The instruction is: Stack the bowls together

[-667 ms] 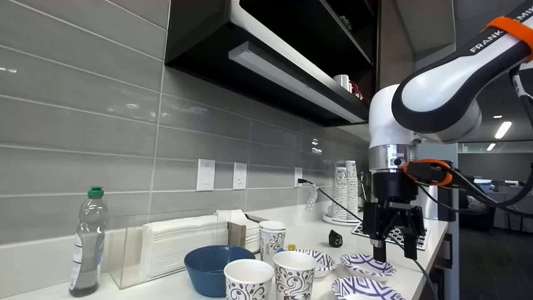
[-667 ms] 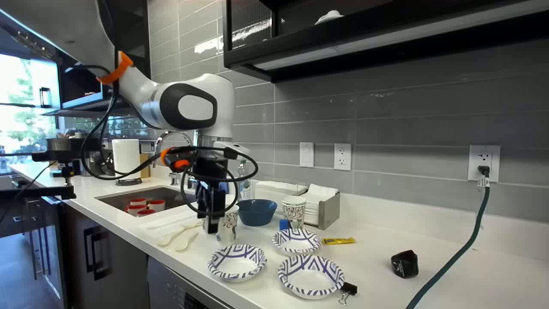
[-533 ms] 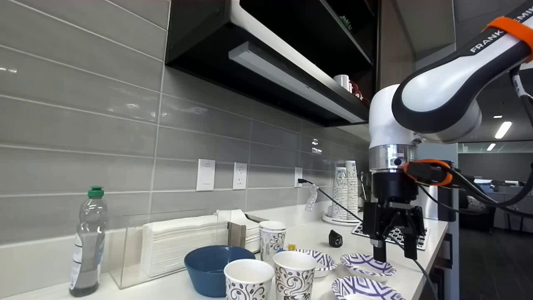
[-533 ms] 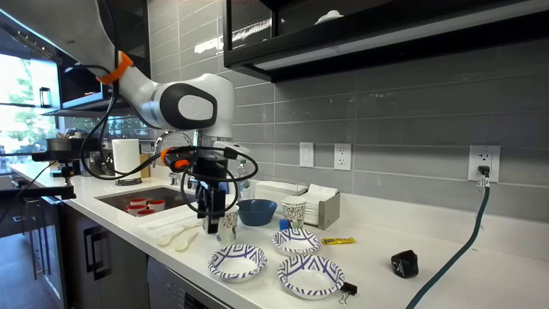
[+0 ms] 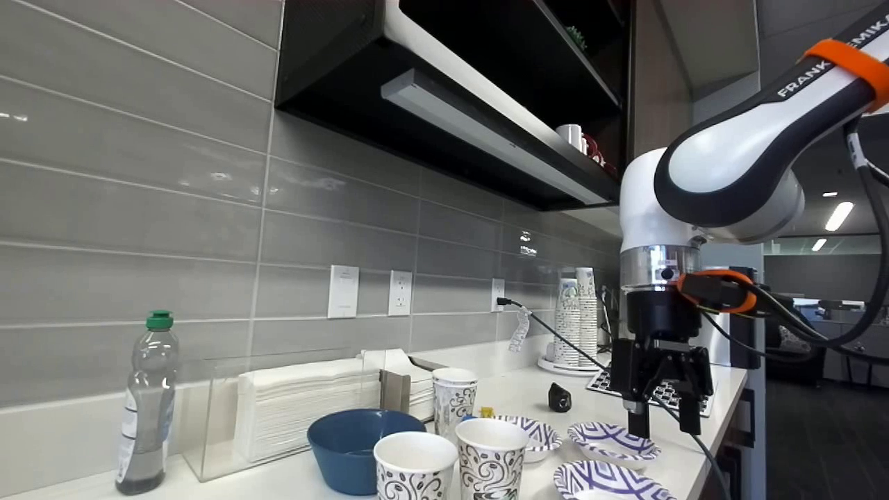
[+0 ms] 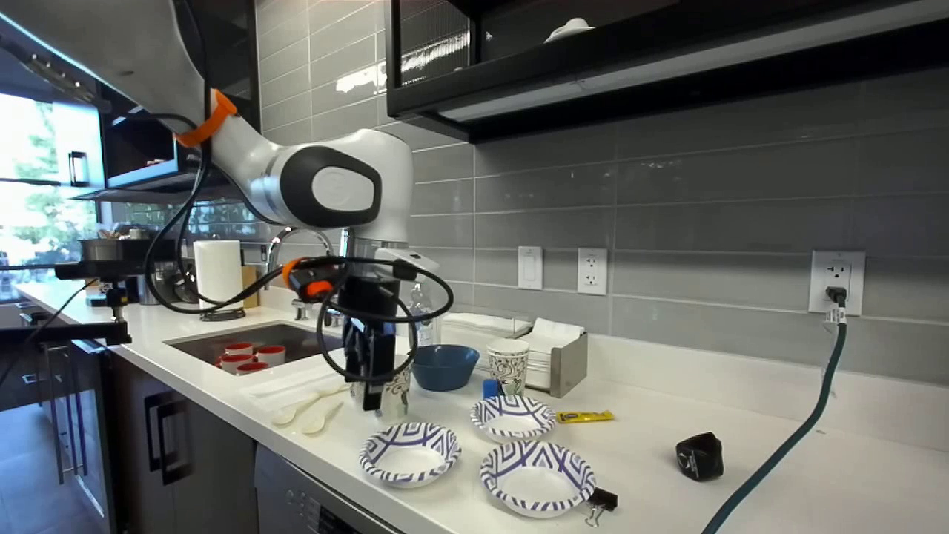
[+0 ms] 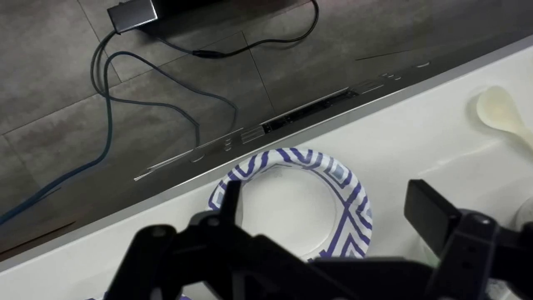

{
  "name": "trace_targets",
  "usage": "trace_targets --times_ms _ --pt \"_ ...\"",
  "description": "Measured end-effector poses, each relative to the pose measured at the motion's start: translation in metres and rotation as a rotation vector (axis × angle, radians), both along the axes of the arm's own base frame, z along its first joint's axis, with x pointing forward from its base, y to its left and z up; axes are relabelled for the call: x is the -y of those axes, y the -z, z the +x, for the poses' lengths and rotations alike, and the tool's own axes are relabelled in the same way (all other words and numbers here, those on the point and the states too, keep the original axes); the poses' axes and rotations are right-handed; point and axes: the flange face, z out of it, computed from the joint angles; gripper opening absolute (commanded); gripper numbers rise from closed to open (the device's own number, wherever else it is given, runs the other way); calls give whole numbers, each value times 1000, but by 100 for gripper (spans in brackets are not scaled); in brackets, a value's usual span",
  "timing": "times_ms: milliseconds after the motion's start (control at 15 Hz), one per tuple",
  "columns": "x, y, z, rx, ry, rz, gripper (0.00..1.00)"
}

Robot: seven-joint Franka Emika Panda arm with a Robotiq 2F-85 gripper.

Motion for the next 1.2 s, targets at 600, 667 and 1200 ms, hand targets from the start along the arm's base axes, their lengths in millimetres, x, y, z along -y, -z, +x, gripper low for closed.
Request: trace_targets --times_ms 600,667,1200 --pt "86 31 -7 -17 12 129 100" --pt "85 32 -7 -19 11 129 100" --pt "86 41 -3 -6 11 150 100"
